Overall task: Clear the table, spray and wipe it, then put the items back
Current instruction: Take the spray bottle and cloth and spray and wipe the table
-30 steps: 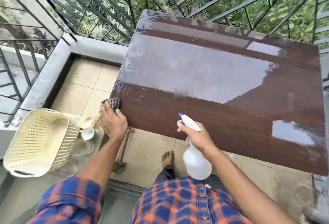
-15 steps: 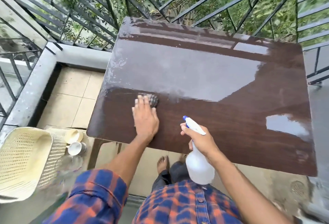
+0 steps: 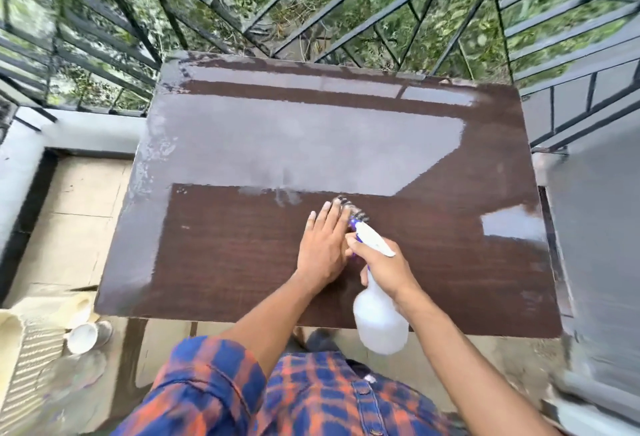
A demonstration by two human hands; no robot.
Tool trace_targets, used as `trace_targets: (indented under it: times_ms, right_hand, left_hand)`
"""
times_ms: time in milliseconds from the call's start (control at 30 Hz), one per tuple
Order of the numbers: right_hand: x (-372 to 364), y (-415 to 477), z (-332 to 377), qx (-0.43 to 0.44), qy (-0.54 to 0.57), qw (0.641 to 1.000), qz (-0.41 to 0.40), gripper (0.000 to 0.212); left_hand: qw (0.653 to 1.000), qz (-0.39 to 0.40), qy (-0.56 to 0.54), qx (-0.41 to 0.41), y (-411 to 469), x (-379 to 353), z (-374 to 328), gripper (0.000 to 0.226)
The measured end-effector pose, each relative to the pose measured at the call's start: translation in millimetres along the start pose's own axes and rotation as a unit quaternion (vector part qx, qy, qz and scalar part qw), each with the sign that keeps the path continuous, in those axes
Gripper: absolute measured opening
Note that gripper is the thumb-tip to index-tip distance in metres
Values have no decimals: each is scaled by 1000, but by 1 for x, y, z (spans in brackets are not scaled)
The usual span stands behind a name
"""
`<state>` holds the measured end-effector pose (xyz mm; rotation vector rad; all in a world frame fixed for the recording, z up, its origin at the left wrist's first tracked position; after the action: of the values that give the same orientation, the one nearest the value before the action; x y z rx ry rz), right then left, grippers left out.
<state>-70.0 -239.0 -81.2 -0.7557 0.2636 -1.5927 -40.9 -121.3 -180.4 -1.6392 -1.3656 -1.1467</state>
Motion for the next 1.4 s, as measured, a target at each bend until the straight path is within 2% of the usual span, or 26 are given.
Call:
trace_targets:
  times_ms: [133,333,467,633,767,933,1100,1267,1333,1400]
  right_hand:
    - [-10,2,3,-5,22,1000,18,16]
    - [-43,0,10,-12,14,999,46,13]
    - [-74,-6,20,-8,-5,997,71,13]
    - [-115,-15,38,-7,-13,995,97,12]
    - [-150,-21,52,3,-23,992,122,13]
    - [-194,-19,65,5,-26,990,135,24]
    - [-223,-7,84,6,-41,989,142,15]
    - [-230,4,97,-2,-29,992,120,15]
    - [-227,8,97,-9,-17,994,109,14]
    - [-222,10,93,-17,4,995,99,16]
  left_hand:
    - [996,-54,-27,65,19,13,22,58]
    - [984,-101,-21,144,22,39,92,56]
    - [960,-153,-8,236,-6,68,175,54]
    - [925,-182,21,333,-52,106,285,57]
    - [896,-189,13,402,-71,123,338,56]
    - [900,-209,23,382,-61,130,346,54]
    - [909,-234,15,345,-27,136,361,54]
    - [923,-223,34,313,19,135,364,56]
    - [920,-210,26,329,36,131,354,56]
    - [934,-199,26,297,50,123,331,56]
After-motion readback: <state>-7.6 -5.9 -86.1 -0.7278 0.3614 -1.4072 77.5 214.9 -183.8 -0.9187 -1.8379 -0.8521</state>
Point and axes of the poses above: each hand's wrist, its own y-axis towards the middle knuckle, its own x-axis out of the back of the hand, z = x × y, the point moved 6 cm from there along y, towards the middle knuckle, and after that the axes turned 10 degrees about -z, right-handed, at the moved point
